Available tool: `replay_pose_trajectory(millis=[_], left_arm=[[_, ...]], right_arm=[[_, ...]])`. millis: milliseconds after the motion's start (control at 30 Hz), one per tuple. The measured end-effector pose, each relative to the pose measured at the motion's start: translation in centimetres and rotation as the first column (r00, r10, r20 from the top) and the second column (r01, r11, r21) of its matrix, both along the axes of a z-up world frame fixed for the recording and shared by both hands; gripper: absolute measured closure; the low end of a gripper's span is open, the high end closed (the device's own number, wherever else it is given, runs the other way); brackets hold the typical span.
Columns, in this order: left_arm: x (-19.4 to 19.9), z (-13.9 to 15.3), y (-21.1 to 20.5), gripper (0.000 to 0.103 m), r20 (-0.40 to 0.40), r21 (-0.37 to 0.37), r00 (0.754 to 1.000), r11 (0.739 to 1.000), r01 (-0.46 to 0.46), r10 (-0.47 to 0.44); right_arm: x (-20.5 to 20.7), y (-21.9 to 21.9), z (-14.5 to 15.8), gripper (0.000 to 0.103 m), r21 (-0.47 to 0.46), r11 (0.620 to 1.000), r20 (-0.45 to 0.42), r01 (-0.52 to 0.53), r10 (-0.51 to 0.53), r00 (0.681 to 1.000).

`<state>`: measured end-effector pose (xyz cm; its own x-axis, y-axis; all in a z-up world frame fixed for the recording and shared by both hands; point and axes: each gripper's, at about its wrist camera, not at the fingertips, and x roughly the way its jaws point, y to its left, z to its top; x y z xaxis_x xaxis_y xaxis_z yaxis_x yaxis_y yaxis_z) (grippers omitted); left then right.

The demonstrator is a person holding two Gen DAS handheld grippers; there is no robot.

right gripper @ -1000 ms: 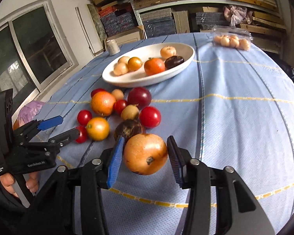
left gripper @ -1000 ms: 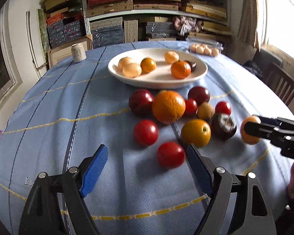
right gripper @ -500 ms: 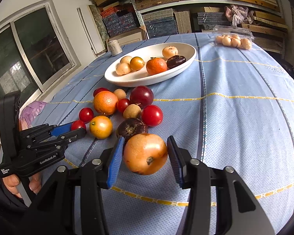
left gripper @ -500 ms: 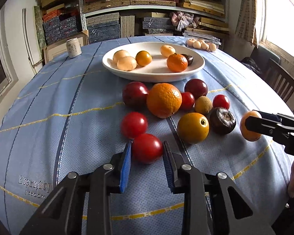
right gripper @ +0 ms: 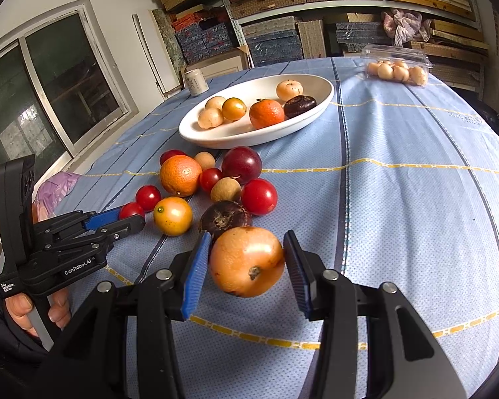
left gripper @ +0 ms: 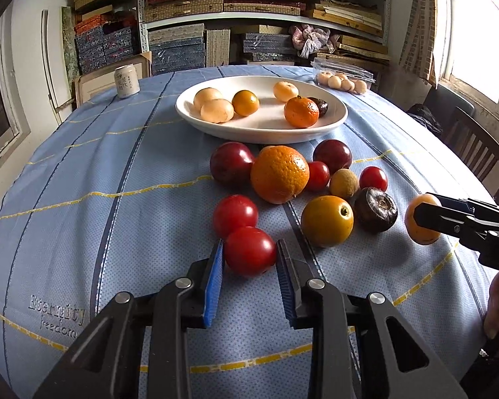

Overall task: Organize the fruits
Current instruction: 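Grasp the speckled yellow pear with the right gripper while the left gripper grasps a red tomato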

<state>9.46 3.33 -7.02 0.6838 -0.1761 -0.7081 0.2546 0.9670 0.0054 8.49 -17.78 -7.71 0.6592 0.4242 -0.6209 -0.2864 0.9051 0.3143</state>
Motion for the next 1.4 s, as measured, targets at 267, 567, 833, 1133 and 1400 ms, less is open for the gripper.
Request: replay_pose_trajectory(millis=[267,567,833,1133,1400], left_arm=[[-0.1,0.0,0.0,0.072,0.002,-0.006,1.000,1.000,-0.005,0.005],[-0.3,0.3,0.1,0.072,0.009,-0.013,1.000,1.000,-0.010,0.011],[-0.6,0.8,0.6,0.072,0.023,-0.033,1.000,0.999,-0.016,0.017],[-1.3,2.2,0.8,0.072,0.043,-0.056,0.999,0.998,-0.016,0.019],[-1.5,4.1,0.7,0.072,0.056,-0.069,0.998,0.998,-0.007,0.011]], right_arm=[[0.0,0.0,0.0,0.059,0.000,1.000,0.000,0.000,0.000,1.000],[-0.1,-0.1,0.1,0.059,0.002,1.000,0.004,0.002,-0.002,1.000],[-0.3,-0.4,0.3,0.059,0.004,1.000,0.013,0.008,-0.008,1.000],[0.0,-1.0,0.4,0.059,0.012,1.000,-0.011,0.026,-0.025,1.000],[-0.1,-1.4,1.4,0.059,0.011,1.000,0.000,0.026,-0.026,1.000]])
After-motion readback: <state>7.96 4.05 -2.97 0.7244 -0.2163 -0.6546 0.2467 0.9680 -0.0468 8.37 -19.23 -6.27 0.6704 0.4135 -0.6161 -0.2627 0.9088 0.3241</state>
